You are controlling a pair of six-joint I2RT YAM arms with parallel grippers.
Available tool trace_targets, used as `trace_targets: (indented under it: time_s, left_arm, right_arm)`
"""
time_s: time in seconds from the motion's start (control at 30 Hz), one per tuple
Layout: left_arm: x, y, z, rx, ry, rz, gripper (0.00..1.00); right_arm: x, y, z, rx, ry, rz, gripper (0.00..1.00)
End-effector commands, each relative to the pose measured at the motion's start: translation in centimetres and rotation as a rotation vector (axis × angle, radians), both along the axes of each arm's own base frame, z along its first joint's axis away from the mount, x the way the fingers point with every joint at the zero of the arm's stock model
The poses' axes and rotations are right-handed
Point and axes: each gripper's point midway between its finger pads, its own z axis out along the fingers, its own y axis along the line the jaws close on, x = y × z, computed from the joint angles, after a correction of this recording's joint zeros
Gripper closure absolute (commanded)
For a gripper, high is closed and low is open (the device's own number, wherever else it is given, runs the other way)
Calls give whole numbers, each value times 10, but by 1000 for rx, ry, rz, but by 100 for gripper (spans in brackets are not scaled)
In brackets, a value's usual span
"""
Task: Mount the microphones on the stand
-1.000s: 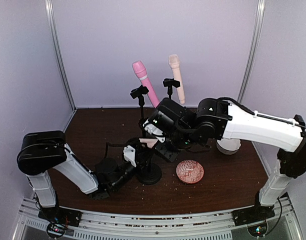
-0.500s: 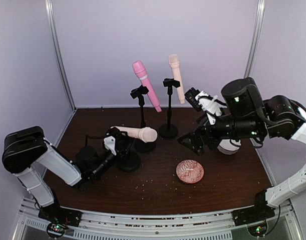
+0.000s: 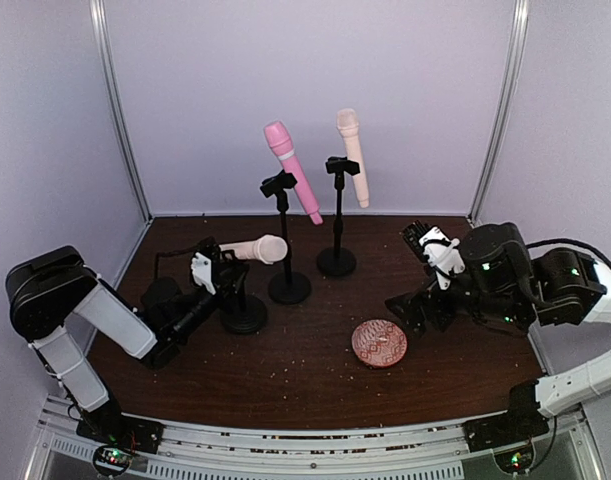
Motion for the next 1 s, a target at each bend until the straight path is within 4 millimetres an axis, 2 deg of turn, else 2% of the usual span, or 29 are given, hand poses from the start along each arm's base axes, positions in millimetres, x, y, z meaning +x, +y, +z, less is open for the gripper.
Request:
trace_targets:
  time_s: [0.0, 0.07, 0.2, 0.23, 0.43, 0.47, 0.5, 0.67, 0.73, 0.8, 0.87, 0.97]
  left_arm:
    - [-5, 4, 24, -111, -55, -8, 91]
    - [-7, 10, 24, -119, -47, 7, 85]
    - [-13, 22, 22, -108, -48, 41, 63]
    - [-17, 27, 13, -85, -31, 48, 59]
    - [-43, 33, -6, 5, 11, -21, 34]
    - [-49, 31, -11, 26, 34, -50, 14]
    - [-54, 30, -21, 60, 77, -78, 4]
    - [-74, 33, -26, 124, 254, -137, 2]
    - [-79, 43, -10, 142, 286, -95, 2]
    - [-78, 65, 10, 92, 279, 30, 2]
    - [-77, 85, 45, -14, 267, 114, 2]
    - [-79, 107, 85, -50, 275, 203, 2]
  right_arm:
    - [16, -18, 12, 77, -85, -130, 0]
    - [20, -28, 11, 89, -101, -183, 0]
    - [27, -50, 8, 100, -135, -277, 0]
    - [28, -53, 7, 109, -140, -283, 0]
    - [30, -64, 6, 140, -169, -302, 0]
    - [30, -67, 7, 143, -175, -306, 0]
    - [30, -69, 8, 143, -181, -309, 0]
    - [35, -86, 22, 196, -240, -398, 0]
    - [40, -103, 33, 251, -291, -513, 0]
    - [43, -122, 41, 297, -340, -629, 0]
    - [43, -133, 48, 322, -374, -691, 0]
    - [42, -140, 56, 366, -388, -724, 0]
